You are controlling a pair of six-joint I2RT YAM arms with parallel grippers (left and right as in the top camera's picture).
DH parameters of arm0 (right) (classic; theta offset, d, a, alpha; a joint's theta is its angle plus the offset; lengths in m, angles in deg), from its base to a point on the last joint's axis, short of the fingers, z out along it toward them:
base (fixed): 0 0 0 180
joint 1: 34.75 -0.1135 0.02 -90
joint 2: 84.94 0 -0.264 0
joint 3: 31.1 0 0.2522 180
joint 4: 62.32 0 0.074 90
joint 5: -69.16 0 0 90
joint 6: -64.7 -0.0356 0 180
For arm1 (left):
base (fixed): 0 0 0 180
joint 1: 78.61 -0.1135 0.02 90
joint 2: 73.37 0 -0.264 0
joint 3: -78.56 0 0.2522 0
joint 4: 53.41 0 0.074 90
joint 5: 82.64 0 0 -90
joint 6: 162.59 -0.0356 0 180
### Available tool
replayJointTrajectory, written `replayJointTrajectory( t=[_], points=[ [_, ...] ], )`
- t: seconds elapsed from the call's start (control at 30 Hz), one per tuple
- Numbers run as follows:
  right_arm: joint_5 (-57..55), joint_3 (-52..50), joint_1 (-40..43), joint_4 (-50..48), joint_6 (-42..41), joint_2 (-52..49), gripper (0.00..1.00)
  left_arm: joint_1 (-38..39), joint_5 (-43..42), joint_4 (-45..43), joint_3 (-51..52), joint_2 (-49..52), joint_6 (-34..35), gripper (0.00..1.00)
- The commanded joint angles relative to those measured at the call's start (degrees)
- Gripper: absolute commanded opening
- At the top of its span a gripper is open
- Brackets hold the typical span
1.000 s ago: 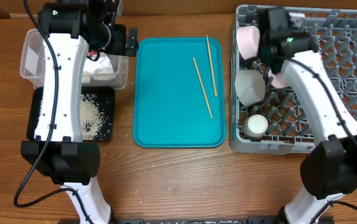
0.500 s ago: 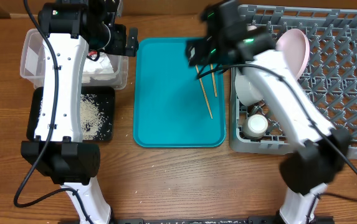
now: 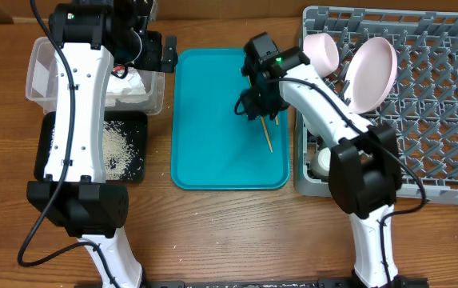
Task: Sort waste into correct bins and load items into the dishwasher
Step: 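Reach the right gripper to the teal tray and grasp one chopstick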
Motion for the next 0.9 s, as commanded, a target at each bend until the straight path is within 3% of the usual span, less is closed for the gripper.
replayJointTrajectory(
  t=[0.0, 0.23, 0.47, 0.63, 0.87],
  points=[
    [-0.5, 0.1, 0.1, 0.5, 1.6, -2.8, 0.49, -0.3, 0.3, -0.2, -0.3, -0.6, 0.5, 1.0],
    [-0.5, 0.0, 0.1, 0.7, 1.6, -5.4, 0.48, -0.3, 0.3, -0.2, -0.3, -0.6, 0.5, 1.0],
    [-0.5, 0.0, 0.1, 1.9, 1.6, -7.6, 0.34, -0.3, 0.3, -0.2, -0.3, -0.6, 0.5, 1.0],
    [-0.3, 0.1, 0.1, 3.7, 0.4, -7.6, 0.04, -0.3, 0.3, -0.2, -0.3, -0.6, 0.5, 1.0],
    [1.7, 6.6, 0.1, 10.9, -0.9, -7.0, 0.04, -0.3, 0.3, -0.2, -0.3, -0.6, 0.5, 1.0]
  ],
)
